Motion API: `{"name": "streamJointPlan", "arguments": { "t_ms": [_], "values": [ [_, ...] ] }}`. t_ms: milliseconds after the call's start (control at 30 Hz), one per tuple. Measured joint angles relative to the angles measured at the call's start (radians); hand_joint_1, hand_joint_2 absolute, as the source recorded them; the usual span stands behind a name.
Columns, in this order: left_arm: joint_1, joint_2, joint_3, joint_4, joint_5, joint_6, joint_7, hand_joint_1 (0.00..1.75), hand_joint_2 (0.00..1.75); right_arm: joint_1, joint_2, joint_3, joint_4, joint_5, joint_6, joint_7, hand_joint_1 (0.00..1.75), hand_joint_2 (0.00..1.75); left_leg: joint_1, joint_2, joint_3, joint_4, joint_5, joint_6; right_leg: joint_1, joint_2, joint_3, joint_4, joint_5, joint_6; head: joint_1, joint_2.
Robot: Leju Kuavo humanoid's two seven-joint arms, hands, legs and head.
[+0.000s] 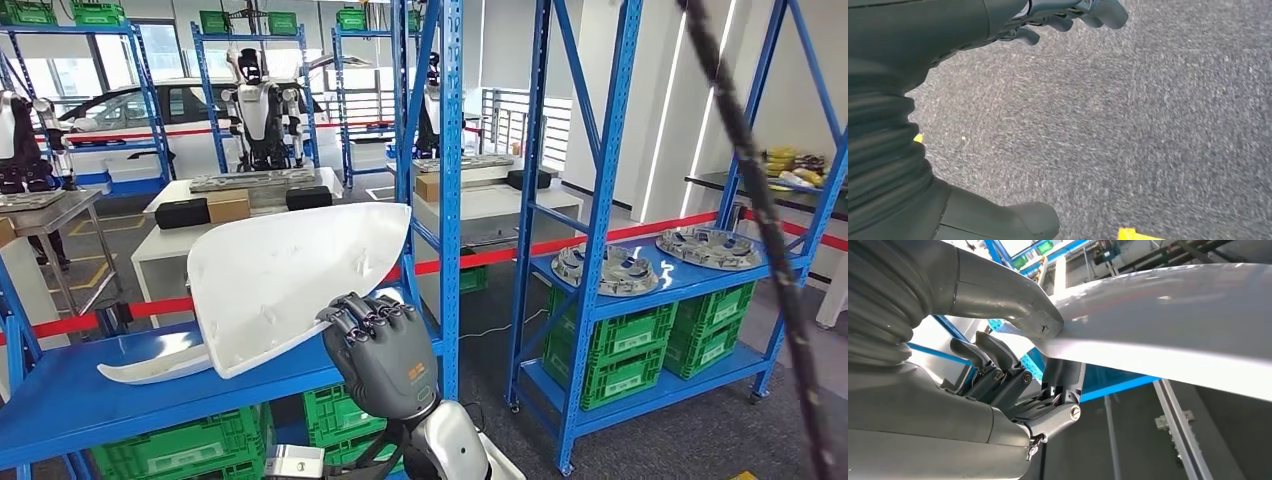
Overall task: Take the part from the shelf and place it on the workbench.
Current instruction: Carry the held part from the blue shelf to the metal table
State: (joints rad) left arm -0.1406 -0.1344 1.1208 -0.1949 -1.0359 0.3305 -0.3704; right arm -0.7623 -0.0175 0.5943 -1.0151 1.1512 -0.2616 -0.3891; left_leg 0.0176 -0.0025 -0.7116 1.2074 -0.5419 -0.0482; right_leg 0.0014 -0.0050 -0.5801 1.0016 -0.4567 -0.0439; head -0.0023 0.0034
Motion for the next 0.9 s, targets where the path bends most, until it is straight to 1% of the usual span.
{"name": "streamJointPlan", "arguments": {
  "t_ms": [33,67,100,133,167,200,233,267,333,367,400,433,467,500,533,567,600,633,667,700,733,767,833,867,900],
  "values": [
    [0.0,0.001,0.0,0.0,0.0,0.0,0.0,0.0,1.75,0.002,0.0,0.0,0.001,0.0,-0.001,0.0,1.69,1.75,0.0,0.0,-0.016,0.058,-0.029,-0.002,0.001,0.0,-0.011,0.002,0.006,-0.001,-0.001,0.0],
    [0.0,0.002,0.0,0.0,0.0,0.0,0.0,0.0,1.75,0.004,0.0,0.0,0.003,0.0,-0.002,0.0,1.69,1.75,0.0,0.0,-0.018,0.088,-0.042,-0.003,0.002,0.0,-0.021,0.004,0.012,0.0,-0.001,0.0],
    [0.001,0.002,0.0,0.0,0.0,0.0,0.0,0.0,1.75,0.006,0.0,0.0,0.004,0.0,-0.002,0.0,1.69,1.75,0.0,0.0,0.002,0.076,-0.036,-0.002,0.002,0.0,-0.029,0.006,0.018,0.001,-0.001,0.0],
    [0.001,0.002,0.0,0.0,0.0,0.0,0.0,0.0,1.75,0.008,0.0,0.0,0.005,0.0,-0.002,-0.001,1.69,1.75,0.0,0.0,0.04,0.026,-0.017,0.0,0.003,-0.001,-0.037,0.009,0.023,0.003,-0.002,0.0],
    [0.0,0.002,0.0,0.0,0.0,0.0,0.0,0.0,1.75,0.008,0.0,0.0,0.006,0.0,-0.003,-0.001,1.69,1.75,0.0,0.001,0.09,-0.049,0.002,0.003,0.003,-0.001,-0.043,0.012,0.028,0.006,-0.002,0.0],
    [-0.001,0.002,0.0,-0.001,0.001,0.0,0.0,0.0,1.75,0.007,0.0,0.0,0.006,0.0,-0.003,0.0,1.69,1.75,-0.003,0.0,0.133,-0.117,0.017,0.009,0.004,-0.001,-0.049,0.016,0.031,0.01,-0.001,0.0],
    [-0.001,0.003,0.0,-0.001,0.001,0.0,0.0,0.0,1.75,0.007,0.0,0.0,0.006,0.0,-0.004,0.0,1.69,1.75,-0.005,0.0,0.162,-0.164,0.026,0.015,0.005,-0.002,-0.052,0.019,0.035,0.015,0.0,0.0],
    [-0.002,0.003,0.0,-0.001,0.001,0.001,0.0,0.0,1.75,0.006,0.0,0.0,0.006,0.0,-0.006,0.0,1.69,1.75,-0.007,0.0,0.173,-0.187,0.028,0.023,0.006,-0.002,-0.055,0.02,0.038,0.021,0.0,0.0],
    [-0.001,0.004,0.0,-0.001,0.001,0.002,0.0,0.0,1.75,0.006,0.0,0.0,0.006,-0.001,-0.006,0.0,1.69,1.75,-0.009,-0.002,0.167,-0.188,0.038,0.037,0.005,-0.003,-0.057,0.018,0.047,0.033,0.001,0.0],
    [-0.001,0.004,0.0,-0.001,0.001,0.002,0.0,0.0,1.75,0.006,0.0,0.0,0.006,-0.001,-0.006,0.0,1.69,1.75,-0.008,-0.001,0.164,-0.19,0.046,0.044,0.004,-0.001,-0.061,0.022,0.044,0.039,0.001,0.0],
    [-0.001,0.003,0.0,-0.001,0.002,0.002,0.0,0.0,1.75,0.006,0.0,0.0,0.006,-0.001,-0.005,0.0,1.69,1.75,-0.007,0.001,0.16,-0.192,0.054,0.051,0.003,0.0,-0.071,0.039,0.029,0.045,0.002,0.0],
    [-0.001,0.003,0.0,-0.001,0.002,0.002,0.0,0.0,1.75,0.006,-0.001,0.0,0.006,-0.001,-0.005,0.001,1.69,1.75,-0.005,0.002,0.154,-0.194,0.063,0.058,0.001,0.002,-0.088,0.076,-0.001,0.051,0.003,0.0],
    [-0.001,0.002,0.0,-0.001,0.003,0.002,0.0,0.0,1.75,0.006,-0.001,0.0,0.007,-0.001,-0.005,0.001,1.69,1.75,-0.004,0.004,0.145,-0.194,0.07,0.062,-0.001,0.003,-0.111,0.134,-0.041,0.056,0.004,0.0],
    [-0.001,0.003,0.0,-0.001,0.004,0.002,0.0,0.0,1.75,0.008,-0.001,0.0,0.007,-0.001,-0.005,0.002,1.69,1.75,-0.004,0.004,0.135,-0.193,0.077,0.064,-0.003,0.004,-0.138,0.204,-0.083,0.06,0.005,0.0],
    [0.0,0.003,0.0,-0.001,0.004,0.002,0.0,0.0,1.75,0.01,-0.001,0.0,0.008,-0.001,-0.005,0.002,1.69,1.75,-0.004,0.005,0.124,-0.191,0.084,0.064,-0.005,0.004,-0.159,0.267,-0.115,0.064,0.006,0.0],
    [0.0,0.003,0.0,-0.001,0.004,0.002,0.0,0.0,1.75,0.012,-0.002,0.0,0.009,-0.001,-0.005,0.002,1.69,1.75,-0.004,0.005,0.114,-0.189,0.09,0.063,-0.007,0.004,-0.165,0.303,-0.13,0.066,0.007,0.0],
    [0.001,0.003,0.0,-0.001,0.004,0.002,0.0,0.0,1.75,0.013,-0.002,0.0,0.011,-0.001,-0.005,0.002,1.69,1.75,-0.004,0.004,0.104,-0.188,0.096,0.061,-0.008,0.004,-0.151,0.298,-0.128,0.066,0.007,0.0],
    [0.001,0.002,0.0,-0.001,0.004,0.002,0.0,0.0,1.75,0.013,-0.002,0.0,0.012,-0.001,-0.005,0.002,1.69,1.75,-0.003,0.004,0.097,-0.185,0.101,0.058,-0.009,0.004,-0.114,0.252,-0.109,0.065,0.008,0.0],
    [0.001,0.002,0.0,-0.001,0.004,0.002,0.0,0.0,1.75,0.012,-0.002,0.0,0.013,-0.001,-0.005,0.002,1.69,1.75,-0.003,0.004,0.091,-0.183,0.105,0.055,-0.01,0.004,-0.062,0.176,-0.086,0.062,0.009,0.0],
    [0.0,0.002,0.0,-0.001,0.004,0.002,0.0,0.0,1.75,0.011,-0.002,0.0,0.013,-0.001,-0.005,0.002,1.69,1.75,-0.004,0.004,0.087,-0.181,0.11,0.05,-0.008,0.004,-0.017,0.105,-0.069,0.058,0.008,0.0],
    [0.0,0.001,0.0,-0.001,0.004,0.002,0.0,0.0,1.75,0.01,-0.002,0.0,0.014,-0.001,-0.005,0.002,1.69,1.75,-0.005,0.004,0.084,-0.18,0.113,0.045,-0.006,0.005,0.014,0.052,-0.056,0.053,0.008,0.0],
    [-0.001,0.001,0.0,-0.001,0.004,0.002,-0.001,0.0,1.75,0.009,-0.002,0.0,0.014,-0.001,-0.006,0.002,1.69,1.75,-0.006,0.004,0.083,-0.18,0.117,0.039,-0.003,0.006,0.028,0.024,-0.052,0.048,0.008,0.0],
    [-0.001,0.002,0.0,-0.002,0.004,0.001,-0.003,0.0,1.75,0.008,-0.002,0.0,0.015,0.0,-0.007,0.003,1.69,1.75,-0.005,0.004,0.082,-0.188,0.126,0.026,0.001,0.007,0.022,0.016,-0.045,0.035,0.006,0.0],
    [-0.002,0.002,0.0,-0.002,0.003,0.0,-0.007,0.0,1.75,0.008,-0.002,0.0,0.015,0.0,-0.007,0.003,1.69,1.75,-0.004,0.004,0.082,-0.194,0.123,0.027,0.001,0.007,0.021,0.011,-0.04,0.035,0.005,0.0],
    [-0.002,0.001,0.0,-0.002,0.001,-0.001,-0.012,0.0,1.75,0.007,-0.002,0.0,0.015,0.001,-0.007,0.003,1.69,1.75,-0.005,0.005,0.081,-0.199,0.116,0.034,0.001,0.007,0.02,0.006,-0.034,0.034,0.004,0.0]
  ]
}}
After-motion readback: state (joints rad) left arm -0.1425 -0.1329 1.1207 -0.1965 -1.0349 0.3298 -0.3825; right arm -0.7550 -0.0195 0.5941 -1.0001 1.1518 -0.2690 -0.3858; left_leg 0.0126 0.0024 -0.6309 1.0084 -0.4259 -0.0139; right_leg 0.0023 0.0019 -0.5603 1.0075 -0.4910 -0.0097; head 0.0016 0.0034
